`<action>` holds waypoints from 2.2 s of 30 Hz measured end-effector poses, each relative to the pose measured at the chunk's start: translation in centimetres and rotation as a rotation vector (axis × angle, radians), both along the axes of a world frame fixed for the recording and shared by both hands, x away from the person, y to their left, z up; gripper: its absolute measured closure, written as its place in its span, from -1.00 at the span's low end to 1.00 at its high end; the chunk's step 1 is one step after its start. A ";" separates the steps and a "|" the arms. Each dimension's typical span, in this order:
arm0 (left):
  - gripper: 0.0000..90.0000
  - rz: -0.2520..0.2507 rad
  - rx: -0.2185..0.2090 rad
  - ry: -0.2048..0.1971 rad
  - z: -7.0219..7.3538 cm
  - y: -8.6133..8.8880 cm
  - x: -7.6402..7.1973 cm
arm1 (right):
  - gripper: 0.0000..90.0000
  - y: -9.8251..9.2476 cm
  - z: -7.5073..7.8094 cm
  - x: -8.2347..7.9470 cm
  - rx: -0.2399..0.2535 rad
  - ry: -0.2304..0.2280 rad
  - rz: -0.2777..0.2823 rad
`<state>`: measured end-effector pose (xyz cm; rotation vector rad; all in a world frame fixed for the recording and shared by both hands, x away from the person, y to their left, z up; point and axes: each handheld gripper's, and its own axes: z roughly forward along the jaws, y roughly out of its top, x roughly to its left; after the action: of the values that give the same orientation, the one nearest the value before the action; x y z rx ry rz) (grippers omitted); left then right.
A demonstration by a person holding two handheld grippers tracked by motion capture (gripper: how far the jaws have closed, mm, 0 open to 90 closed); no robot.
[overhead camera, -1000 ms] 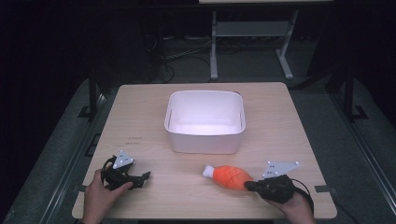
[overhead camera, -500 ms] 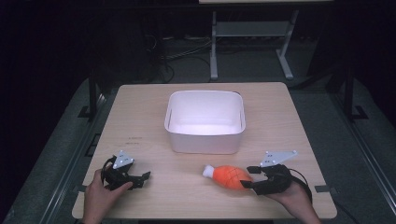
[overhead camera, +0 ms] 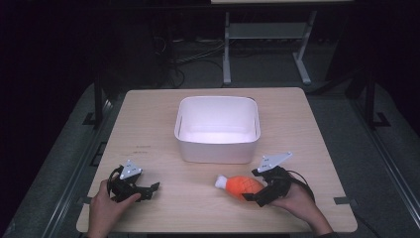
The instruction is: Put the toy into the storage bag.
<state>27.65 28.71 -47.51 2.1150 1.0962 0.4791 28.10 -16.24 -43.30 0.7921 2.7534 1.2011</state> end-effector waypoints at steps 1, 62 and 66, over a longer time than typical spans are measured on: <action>-0.71 0.000 0.000 0.000 0.0 0.0 0.0 | -0.81 0.2 -0.1 0.1 -0.001 0.002 0.005; -0.71 0.000 0.000 0.000 0.0 0.0 0.0 | -0.48 -1.8 -0.1 -0.1 -0.119 -0.019 0.011; -0.72 0.000 0.000 0.000 0.0 0.0 0.0 | -0.48 -2.5 0.0 -0.3 -0.116 -0.024 -0.006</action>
<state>27.65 28.71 -47.51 2.1151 1.0960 0.4790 27.78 -18.76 -43.28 0.7690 2.7693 1.0312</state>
